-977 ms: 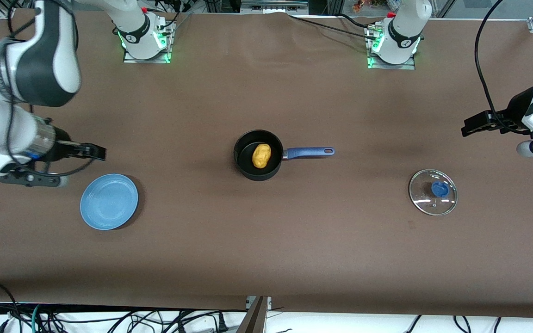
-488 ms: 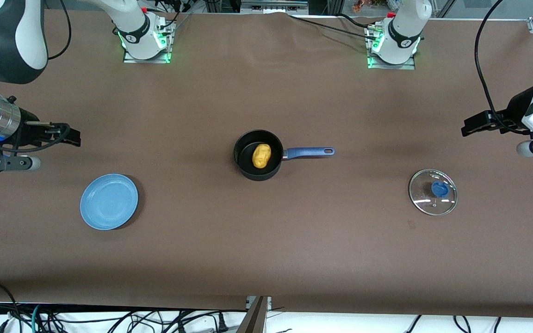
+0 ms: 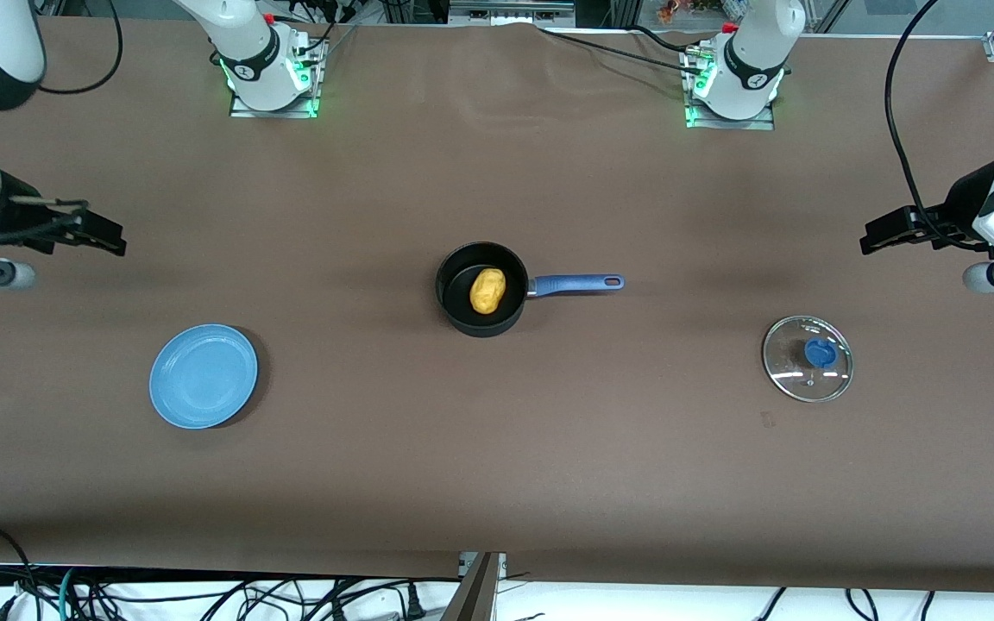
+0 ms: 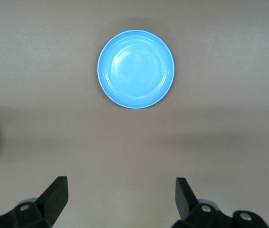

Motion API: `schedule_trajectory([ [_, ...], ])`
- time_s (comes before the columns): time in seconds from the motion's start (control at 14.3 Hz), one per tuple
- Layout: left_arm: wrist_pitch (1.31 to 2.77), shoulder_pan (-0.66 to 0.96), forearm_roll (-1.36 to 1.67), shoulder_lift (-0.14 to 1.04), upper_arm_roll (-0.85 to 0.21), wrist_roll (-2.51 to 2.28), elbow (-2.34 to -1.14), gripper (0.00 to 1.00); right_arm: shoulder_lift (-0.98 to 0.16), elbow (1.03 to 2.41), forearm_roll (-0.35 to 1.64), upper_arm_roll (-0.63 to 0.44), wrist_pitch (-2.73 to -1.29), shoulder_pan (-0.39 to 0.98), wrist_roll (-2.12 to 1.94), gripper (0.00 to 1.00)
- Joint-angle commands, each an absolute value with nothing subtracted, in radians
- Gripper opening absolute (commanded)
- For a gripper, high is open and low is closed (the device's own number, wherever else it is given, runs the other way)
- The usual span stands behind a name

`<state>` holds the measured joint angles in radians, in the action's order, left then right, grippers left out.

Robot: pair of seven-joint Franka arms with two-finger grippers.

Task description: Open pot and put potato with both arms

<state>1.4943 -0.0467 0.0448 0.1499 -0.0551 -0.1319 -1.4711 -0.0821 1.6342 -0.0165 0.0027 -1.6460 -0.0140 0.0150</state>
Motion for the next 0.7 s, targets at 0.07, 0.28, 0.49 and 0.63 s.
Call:
schedule_trajectory([
  [0.07, 1.48, -0.043, 0.018, 0.149, -0.057, -0.104, -1.46, 1.0, 0.014, 1.706, -0.034, 0.074, -1.635, -0.094, 0.029, 1.0],
  [0.28, 1.48, -0.043, 0.017, 0.149, -0.057, -0.103, -1.46, 1.0, 0.006, 1.683, -0.035, 0.072, -1.609, -0.092, 0.028, 1.0],
  [0.49, 1.48, -0.041, 0.017, 0.149, -0.057, -0.103, -1.46, 1.0, -0.006, 1.671, -0.04, 0.064, -1.606, -0.08, 0.026, 1.0],
  [0.63, 1.48, -0.041, 0.017, 0.149, -0.057, -0.103, -1.46, 1.0, -0.014, 1.658, -0.041, 0.063, -1.592, -0.072, 0.028, 1.0],
])
